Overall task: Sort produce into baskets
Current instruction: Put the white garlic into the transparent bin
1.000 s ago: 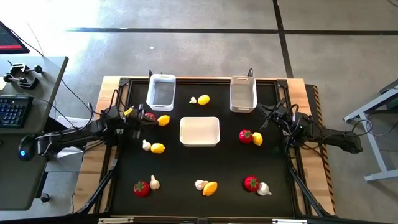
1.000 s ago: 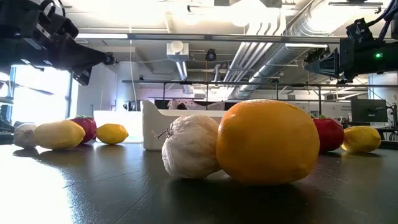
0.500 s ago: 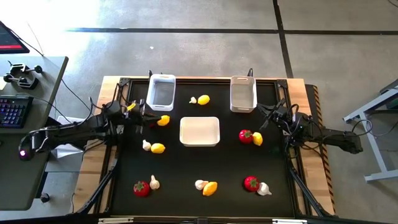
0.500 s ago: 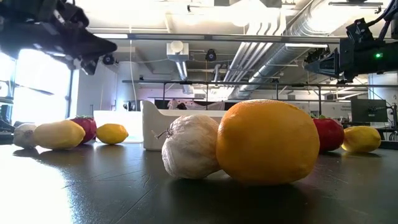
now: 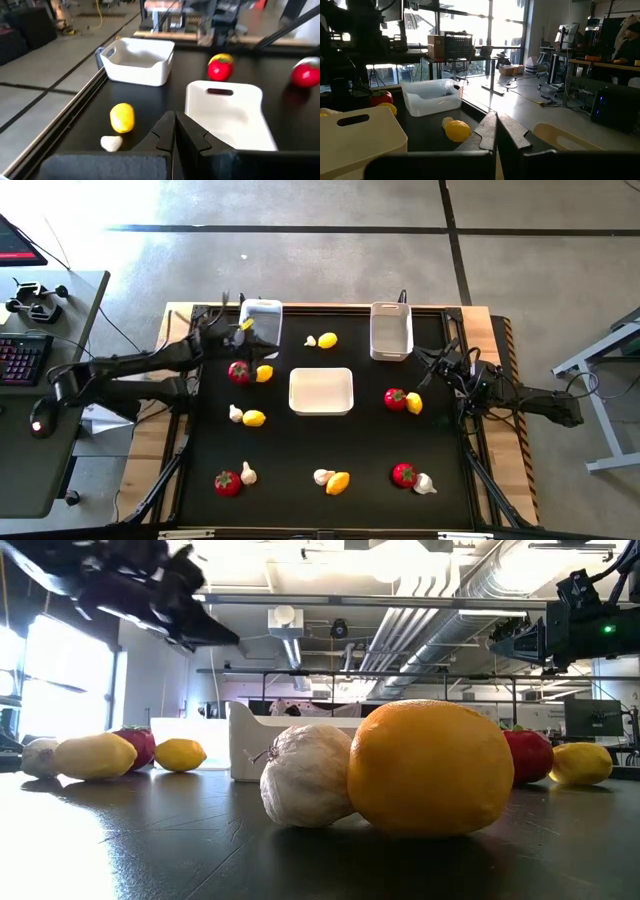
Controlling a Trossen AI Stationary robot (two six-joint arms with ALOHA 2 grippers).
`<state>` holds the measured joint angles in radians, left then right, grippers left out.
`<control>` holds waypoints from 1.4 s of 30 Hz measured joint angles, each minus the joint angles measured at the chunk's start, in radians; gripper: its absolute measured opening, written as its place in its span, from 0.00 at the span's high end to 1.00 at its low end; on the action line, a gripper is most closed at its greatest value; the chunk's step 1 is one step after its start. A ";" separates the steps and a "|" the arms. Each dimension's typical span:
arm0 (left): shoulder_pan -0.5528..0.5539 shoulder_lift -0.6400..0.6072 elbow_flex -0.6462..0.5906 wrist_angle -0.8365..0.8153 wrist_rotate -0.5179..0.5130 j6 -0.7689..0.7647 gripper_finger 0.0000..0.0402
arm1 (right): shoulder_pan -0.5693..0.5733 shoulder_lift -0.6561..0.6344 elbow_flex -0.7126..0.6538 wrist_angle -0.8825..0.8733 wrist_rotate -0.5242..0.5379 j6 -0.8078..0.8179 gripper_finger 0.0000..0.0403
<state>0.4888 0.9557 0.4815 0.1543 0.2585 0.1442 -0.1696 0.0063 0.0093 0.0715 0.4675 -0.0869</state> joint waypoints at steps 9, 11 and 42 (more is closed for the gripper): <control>0.037 0.269 0.201 -0.046 0.103 0.109 1.00 | 0.000 0.000 0.000 0.000 0.000 0.000 1.00; 0.044 0.318 0.249 -0.073 0.103 0.126 1.00 | 0.000 0.000 0.000 0.000 0.000 0.000 1.00; 0.081 0.895 0.889 -0.800 -0.084 0.627 0.91 | 0.000 0.000 0.000 0.000 -0.004 0.000 1.00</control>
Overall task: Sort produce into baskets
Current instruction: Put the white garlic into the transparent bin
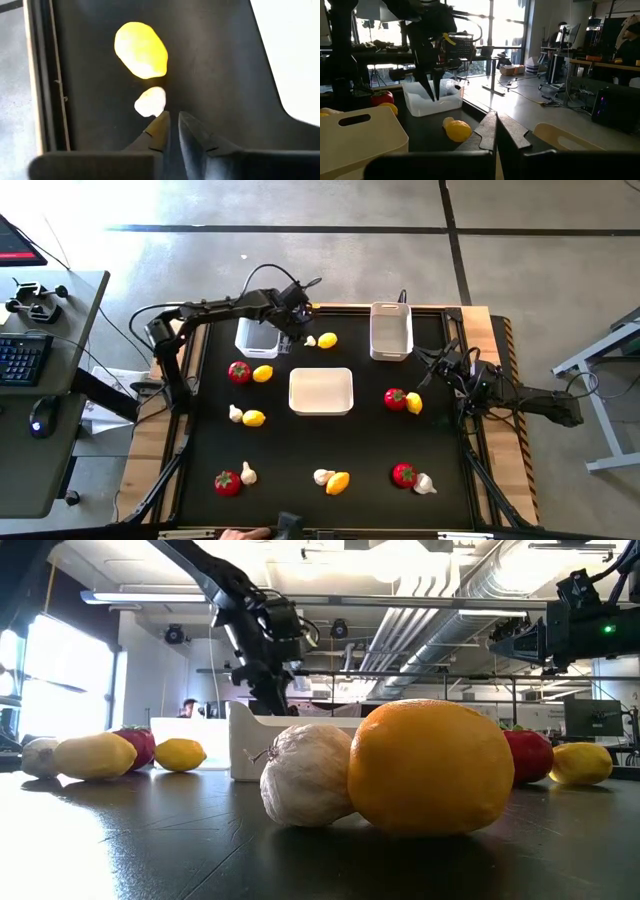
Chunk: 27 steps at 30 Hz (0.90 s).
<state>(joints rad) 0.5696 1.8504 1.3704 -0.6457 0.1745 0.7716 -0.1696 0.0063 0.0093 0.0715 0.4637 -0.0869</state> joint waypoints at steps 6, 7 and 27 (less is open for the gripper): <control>-0.037 0.062 0.000 0.041 -0.069 0.020 0.74 | 0.000 0.000 0.000 0.000 0.000 0.000 1.00; -0.045 0.072 0.000 0.056 -0.092 0.030 0.71 | 0.000 0.000 0.000 0.000 0.000 0.000 1.00; -0.040 0.184 0.000 0.188 -0.342 0.189 0.51 | 0.000 0.000 0.000 0.000 0.001 0.000 1.00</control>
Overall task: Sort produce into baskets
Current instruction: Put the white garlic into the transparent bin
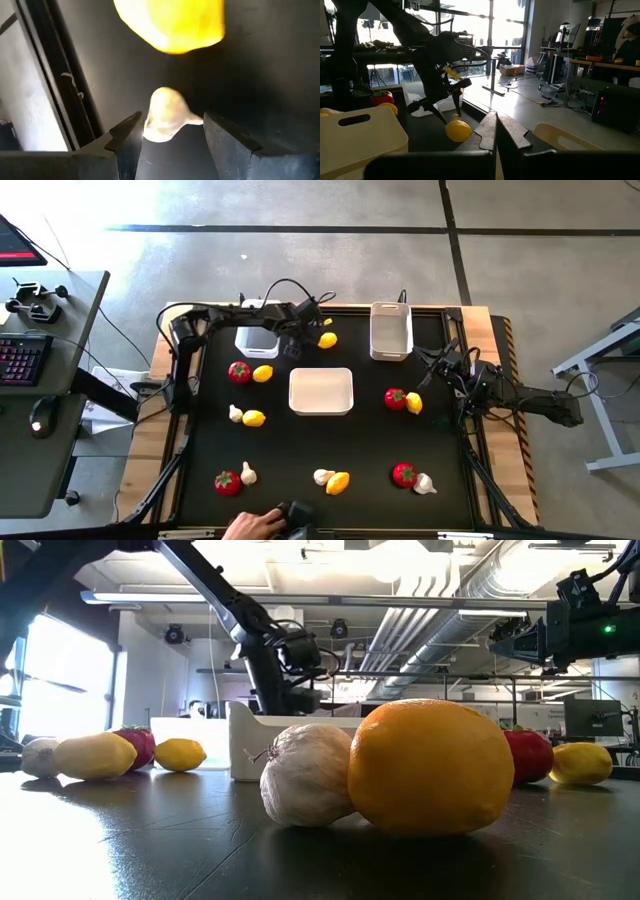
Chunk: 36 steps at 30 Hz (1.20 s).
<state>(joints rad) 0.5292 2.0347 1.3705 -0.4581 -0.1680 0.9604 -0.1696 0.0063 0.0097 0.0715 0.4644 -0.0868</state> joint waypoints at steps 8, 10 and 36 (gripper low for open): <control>0.043 0.003 0.000 -0.009 0.135 -0.059 0.59 | 0.000 0.000 0.000 0.000 0.000 0.000 1.00; 0.047 0.003 0.000 -0.009 0.156 -0.069 0.63 | 0.000 0.000 0.000 0.000 0.000 0.000 1.00; 0.063 0.019 -0.003 0.000 0.196 -0.194 0.99 | 0.000 0.000 0.000 0.000 0.001 0.000 1.00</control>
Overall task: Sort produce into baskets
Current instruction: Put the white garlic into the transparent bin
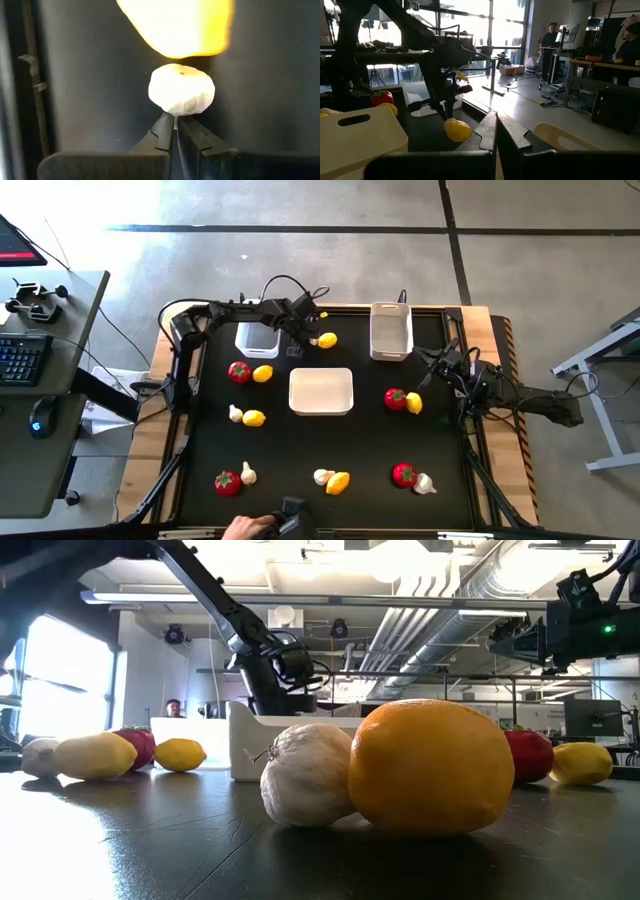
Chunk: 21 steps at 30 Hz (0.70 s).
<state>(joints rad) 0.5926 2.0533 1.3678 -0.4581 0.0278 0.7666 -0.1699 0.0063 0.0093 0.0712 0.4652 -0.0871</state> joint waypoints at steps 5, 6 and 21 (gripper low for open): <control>0.016 -0.065 0.002 -0.001 -0.017 -0.036 1.00 | 0.000 0.000 0.000 0.000 0.000 0.000 1.00; 0.019 -0.074 0.002 -0.009 -0.019 -0.044 1.00 | 0.000 0.000 0.000 0.000 0.000 0.000 1.00; 0.050 -0.304 -0.036 -0.065 -0.142 -0.281 1.00 | 0.000 0.000 0.000 0.000 0.000 0.000 1.00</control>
<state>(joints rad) 0.6430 1.7493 1.3313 -0.5236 -0.1146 0.4860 -0.1696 0.0063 0.0093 0.0715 0.4648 -0.0871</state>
